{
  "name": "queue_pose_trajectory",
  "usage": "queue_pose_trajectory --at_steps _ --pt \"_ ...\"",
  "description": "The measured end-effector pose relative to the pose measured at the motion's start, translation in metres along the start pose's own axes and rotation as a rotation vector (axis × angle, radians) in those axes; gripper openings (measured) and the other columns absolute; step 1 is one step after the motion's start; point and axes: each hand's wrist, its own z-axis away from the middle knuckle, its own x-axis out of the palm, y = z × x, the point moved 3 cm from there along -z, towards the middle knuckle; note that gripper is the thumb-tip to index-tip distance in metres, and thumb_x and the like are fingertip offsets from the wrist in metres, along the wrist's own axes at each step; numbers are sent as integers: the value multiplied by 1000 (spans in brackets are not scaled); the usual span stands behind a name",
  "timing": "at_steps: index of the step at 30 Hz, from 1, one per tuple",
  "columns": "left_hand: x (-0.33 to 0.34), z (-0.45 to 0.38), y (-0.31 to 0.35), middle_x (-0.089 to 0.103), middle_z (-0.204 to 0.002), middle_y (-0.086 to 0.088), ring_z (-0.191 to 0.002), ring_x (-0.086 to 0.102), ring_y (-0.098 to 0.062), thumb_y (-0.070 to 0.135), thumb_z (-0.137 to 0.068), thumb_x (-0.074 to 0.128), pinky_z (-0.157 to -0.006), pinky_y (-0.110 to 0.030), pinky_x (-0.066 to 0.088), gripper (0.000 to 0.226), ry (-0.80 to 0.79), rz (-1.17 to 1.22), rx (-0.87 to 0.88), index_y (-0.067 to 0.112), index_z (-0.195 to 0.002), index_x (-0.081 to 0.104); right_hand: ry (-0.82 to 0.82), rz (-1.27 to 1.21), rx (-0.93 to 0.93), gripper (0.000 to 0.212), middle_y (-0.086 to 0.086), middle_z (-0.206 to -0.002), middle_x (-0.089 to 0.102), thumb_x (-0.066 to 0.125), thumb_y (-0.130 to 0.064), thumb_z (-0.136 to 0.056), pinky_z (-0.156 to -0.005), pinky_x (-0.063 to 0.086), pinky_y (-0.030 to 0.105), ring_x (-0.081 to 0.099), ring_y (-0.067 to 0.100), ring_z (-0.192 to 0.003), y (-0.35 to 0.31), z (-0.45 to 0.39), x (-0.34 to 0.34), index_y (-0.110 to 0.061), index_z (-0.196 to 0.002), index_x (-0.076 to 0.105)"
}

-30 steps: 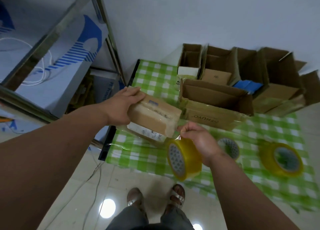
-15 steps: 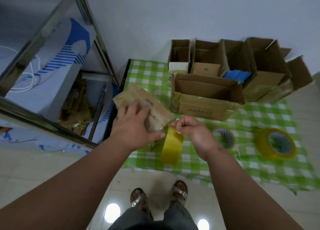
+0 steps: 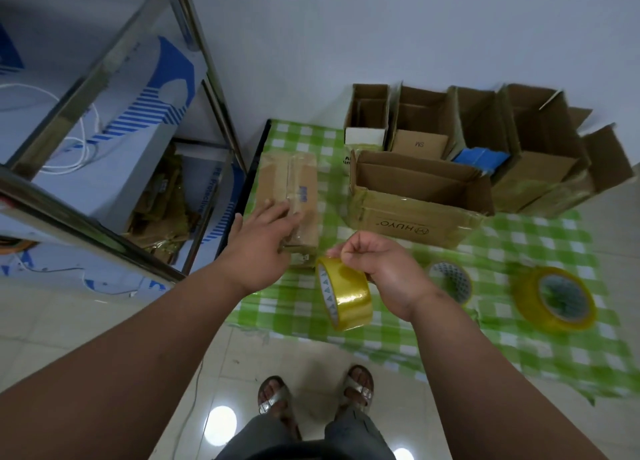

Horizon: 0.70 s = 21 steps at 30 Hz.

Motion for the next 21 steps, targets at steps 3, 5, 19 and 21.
queue_pose_trajectory --at_steps 3,5,19,21 --pt "-10 19 18 51 -138 9 -133 41 -12 25 -99 54 -112 -35 32 33 199 355 -20 28 -132 58 -48 29 -4 16 15 -103 72 57 4 -92 -78 47 17 68 2 -86 -6 0 7 -8 -81 56" --pt "-15 32 33 63 -105 24 -104 56 5 40 -98 53 -84 -14 43 15 191 599 -55 34 -106 64 -53 58 -17 16 26 -102 68 59 3 -91 -86 45 29 65 13 -88 -10 0 10 -9 -80 57" --pt "-6 44 46 68 -91 -3 -85 68 -19 20 -92 68 -72 -39 62 14 140 708 -218 15 -80 62 -41 98 -14 22 -3 -76 68 70 -10 -88 -79 49 34 62 15 -78 -11 2 19 -23 -70 71" --pt "-4 45 46 67 -93 -5 -87 68 -20 18 -94 65 -68 -34 62 16 193 769 -244 14 -79 59 5 153 -70 21 -7 -82 71 72 -14 -87 -78 49 28 65 7 -79 -15 2 19 -29 -72 73"
